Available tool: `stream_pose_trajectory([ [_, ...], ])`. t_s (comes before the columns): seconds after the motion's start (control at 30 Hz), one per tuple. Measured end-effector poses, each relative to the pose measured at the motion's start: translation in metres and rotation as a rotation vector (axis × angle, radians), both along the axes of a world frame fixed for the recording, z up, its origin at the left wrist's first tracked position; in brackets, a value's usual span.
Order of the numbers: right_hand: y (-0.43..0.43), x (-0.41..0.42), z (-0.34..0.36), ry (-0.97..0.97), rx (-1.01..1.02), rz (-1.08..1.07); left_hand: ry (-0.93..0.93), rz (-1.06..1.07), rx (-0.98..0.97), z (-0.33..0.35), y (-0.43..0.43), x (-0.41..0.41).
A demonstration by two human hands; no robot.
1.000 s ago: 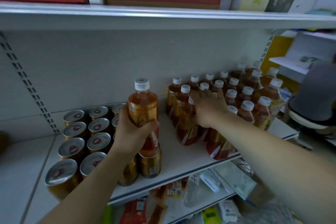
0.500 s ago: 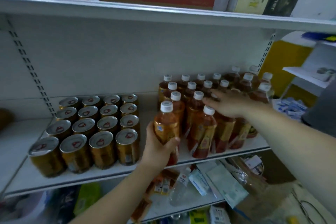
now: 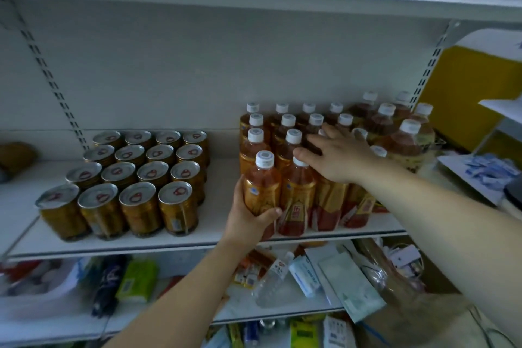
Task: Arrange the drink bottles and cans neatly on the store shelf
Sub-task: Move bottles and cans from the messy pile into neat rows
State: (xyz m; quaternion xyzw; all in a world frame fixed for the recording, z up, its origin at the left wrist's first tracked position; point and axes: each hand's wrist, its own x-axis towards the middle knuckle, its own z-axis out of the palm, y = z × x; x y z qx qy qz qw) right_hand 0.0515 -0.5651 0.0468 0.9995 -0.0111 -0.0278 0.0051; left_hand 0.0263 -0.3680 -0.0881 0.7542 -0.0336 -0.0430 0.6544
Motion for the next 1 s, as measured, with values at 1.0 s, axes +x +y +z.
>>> stream_pose_trajectory([
  [1.0,-0.021,-0.003,0.001,0.045,-0.007,0.03,0.042,-0.06,0.147,-0.001,0.0,0.017],
])
